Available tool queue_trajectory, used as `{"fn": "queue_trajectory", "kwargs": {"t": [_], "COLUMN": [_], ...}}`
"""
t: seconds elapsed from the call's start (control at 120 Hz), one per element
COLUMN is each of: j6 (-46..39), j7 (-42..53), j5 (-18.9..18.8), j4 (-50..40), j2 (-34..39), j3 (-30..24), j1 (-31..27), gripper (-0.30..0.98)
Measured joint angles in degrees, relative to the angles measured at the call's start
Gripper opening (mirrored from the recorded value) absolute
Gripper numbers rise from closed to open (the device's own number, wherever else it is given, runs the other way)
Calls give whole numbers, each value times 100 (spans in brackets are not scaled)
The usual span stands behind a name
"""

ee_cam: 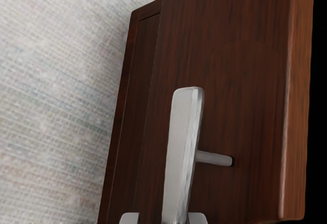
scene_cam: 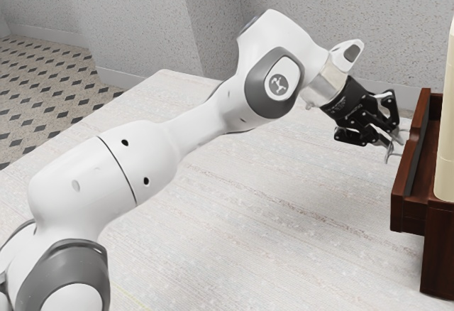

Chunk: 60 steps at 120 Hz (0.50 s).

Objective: Pull the drawer handle with one arm to open the drawer

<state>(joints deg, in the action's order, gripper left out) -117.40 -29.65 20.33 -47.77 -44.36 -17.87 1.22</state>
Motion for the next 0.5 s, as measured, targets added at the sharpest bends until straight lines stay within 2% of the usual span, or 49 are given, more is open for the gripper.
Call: {"fn": "queue_trajectory", "kwargs": {"t": [0.5], "j6": [-19], "j7": [-46], "j5": [6], "j4": [-552], "j2": [361], "j3": [36], "j1": [-111], "gripper": [2]}}
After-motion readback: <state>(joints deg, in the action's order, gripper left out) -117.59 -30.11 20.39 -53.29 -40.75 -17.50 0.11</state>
